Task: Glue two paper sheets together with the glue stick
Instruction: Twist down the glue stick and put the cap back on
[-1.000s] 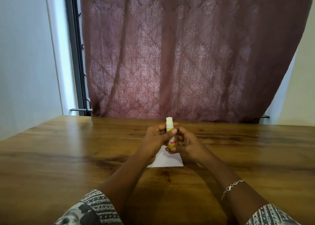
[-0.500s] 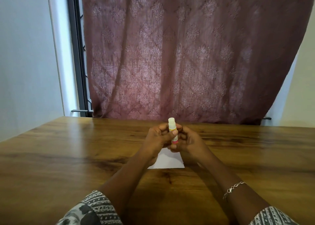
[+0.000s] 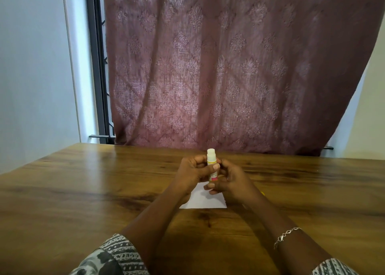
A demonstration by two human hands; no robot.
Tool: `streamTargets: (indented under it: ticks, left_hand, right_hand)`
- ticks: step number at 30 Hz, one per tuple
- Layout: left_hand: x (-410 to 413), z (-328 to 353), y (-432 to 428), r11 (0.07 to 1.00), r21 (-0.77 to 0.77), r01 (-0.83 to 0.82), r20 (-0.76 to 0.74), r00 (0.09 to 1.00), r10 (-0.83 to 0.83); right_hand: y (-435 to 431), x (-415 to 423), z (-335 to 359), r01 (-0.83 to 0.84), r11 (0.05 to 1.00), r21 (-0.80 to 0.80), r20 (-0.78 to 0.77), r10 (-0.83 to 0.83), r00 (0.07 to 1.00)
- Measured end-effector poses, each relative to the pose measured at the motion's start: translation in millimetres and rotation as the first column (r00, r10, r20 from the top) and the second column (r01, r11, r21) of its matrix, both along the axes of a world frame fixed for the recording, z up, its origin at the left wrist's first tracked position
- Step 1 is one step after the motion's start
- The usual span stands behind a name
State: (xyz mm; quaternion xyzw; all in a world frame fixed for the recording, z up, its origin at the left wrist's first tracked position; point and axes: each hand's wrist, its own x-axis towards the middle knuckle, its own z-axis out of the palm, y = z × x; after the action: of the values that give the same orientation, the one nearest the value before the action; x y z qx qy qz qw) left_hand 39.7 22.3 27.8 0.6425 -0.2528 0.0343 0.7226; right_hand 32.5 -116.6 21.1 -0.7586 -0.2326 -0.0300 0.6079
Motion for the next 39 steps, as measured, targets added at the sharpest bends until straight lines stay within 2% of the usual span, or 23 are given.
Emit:
streamTargets:
  ticks: [4, 11, 20, 29, 39]
  left_hand:
    - [1.3, -0.1, 1.2, 1.0, 0.015, -0.011, -0.011, 1.0, 0.011]
    - [0.1, -0.2, 0.1, 1.0, 0.022, -0.017, -0.036, 0.999, 0.018]
    - [-3.8, 0.4, -0.5, 0.997, 0.055, -0.046, -0.01, 0.999, 0.047]
    - [-4.6, -0.8, -3.9, 0.996, 0.071, -0.06, -0.005, 0.998, 0.061]
    - [-3.9, 0.4, -5.6, 0.991, 0.088, -0.097, -0.007, 0.995, 0.098]
  right_hand:
    - [-2.5, -0.5, 2.1, -0.043, 0.999, 0.028, -0.041, 0.044, 0.998]
    - [3.0, -2.2, 0.2, 0.026, 0.999, -0.041, -0.009, -0.026, 1.0]
    - [-4.2, 3.2, -6.6, -0.08, 0.988, 0.131, -0.092, 0.093, 0.991]
    - [-0.5, 3.0, -7.9, -0.012, 1.0, -0.003, -0.047, 0.012, 0.999]
    - [-7.4, 7.3, -7.5, -0.122, 0.984, 0.128, -0.122, 0.138, 0.983]
